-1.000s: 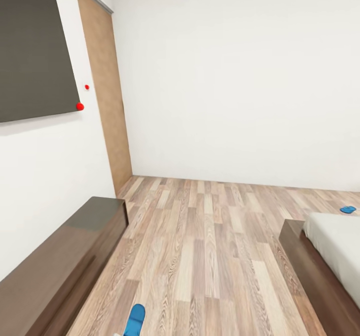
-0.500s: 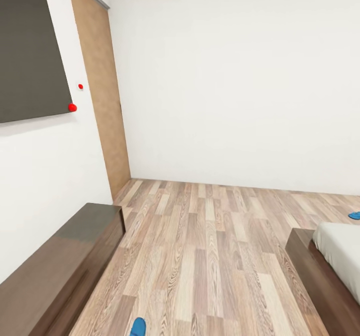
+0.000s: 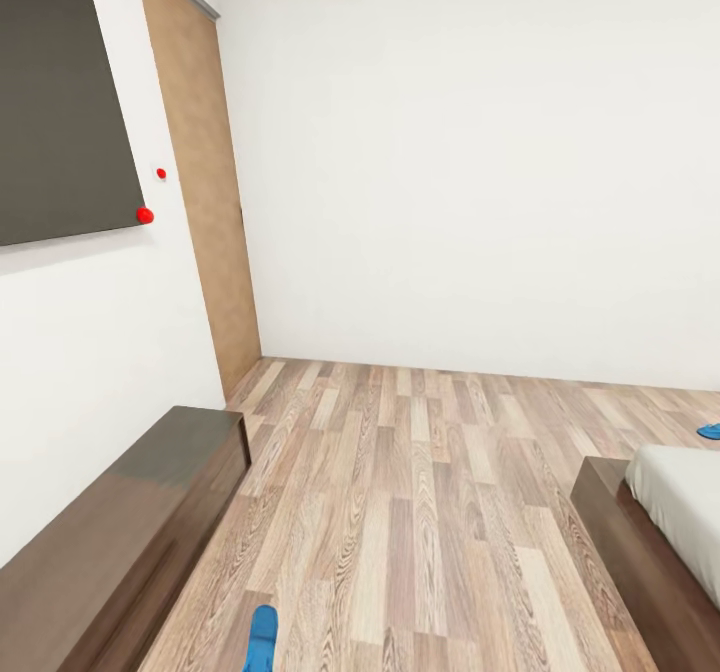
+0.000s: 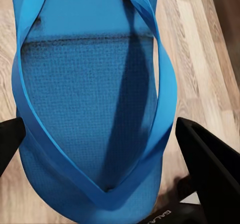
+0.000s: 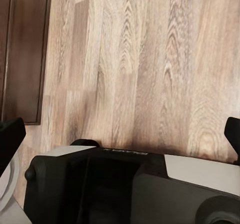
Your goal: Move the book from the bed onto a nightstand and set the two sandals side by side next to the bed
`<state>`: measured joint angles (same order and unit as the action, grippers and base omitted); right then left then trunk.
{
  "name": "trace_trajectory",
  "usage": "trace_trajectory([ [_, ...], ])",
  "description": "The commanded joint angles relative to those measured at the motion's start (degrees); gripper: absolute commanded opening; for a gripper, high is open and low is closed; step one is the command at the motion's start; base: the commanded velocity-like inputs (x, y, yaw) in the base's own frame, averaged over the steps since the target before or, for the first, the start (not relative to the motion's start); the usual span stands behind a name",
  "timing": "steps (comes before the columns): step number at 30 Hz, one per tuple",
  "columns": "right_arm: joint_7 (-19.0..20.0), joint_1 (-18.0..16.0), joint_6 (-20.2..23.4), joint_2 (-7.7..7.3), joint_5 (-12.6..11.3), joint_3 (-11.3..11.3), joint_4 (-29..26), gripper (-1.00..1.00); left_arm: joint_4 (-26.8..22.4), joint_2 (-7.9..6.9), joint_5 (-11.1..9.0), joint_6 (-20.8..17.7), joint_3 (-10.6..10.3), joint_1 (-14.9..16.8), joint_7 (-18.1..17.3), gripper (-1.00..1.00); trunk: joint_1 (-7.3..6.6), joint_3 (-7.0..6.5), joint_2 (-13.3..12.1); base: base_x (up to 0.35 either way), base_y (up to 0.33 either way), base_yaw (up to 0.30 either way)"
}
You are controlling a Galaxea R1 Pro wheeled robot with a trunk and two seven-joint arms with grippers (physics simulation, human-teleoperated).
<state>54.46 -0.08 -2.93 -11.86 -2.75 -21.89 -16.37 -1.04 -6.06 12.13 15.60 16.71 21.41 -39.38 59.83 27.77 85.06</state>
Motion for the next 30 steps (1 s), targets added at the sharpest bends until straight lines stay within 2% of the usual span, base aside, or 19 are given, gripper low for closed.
trace_trajectory([
  [1, 0.2, 0.0, -0.1, -0.01, -0.1, 0.0, 0.0, 1.0, 0.0, -0.01, 0.4, 0.3, 0.4, 0.0, -0.1, -1.0, 0.0, 0.05, 0.0, 0.0, 0.0, 0.0],
  [11, 0.2, 0.0, -0.2, -0.01, -0.2, 0.0, 0.0, 1.0, 0.1, 0.0, 0.0, 0.3, 0.3, 0.0, -0.1, -1.0, 0.0, 0.03, 0.0, 0.0, 0.0, -0.029],
  [30, 0.0, 0.0, -0.2, -0.01, -0.2, -0.1, 0.0, 1.0, 0.1, 0.08, 0.1, 0.3, 0.3, 0.0, -0.1, -1.0, 0.0, 0.03, 0.0, 0.002, 0.0, -0.269],
])
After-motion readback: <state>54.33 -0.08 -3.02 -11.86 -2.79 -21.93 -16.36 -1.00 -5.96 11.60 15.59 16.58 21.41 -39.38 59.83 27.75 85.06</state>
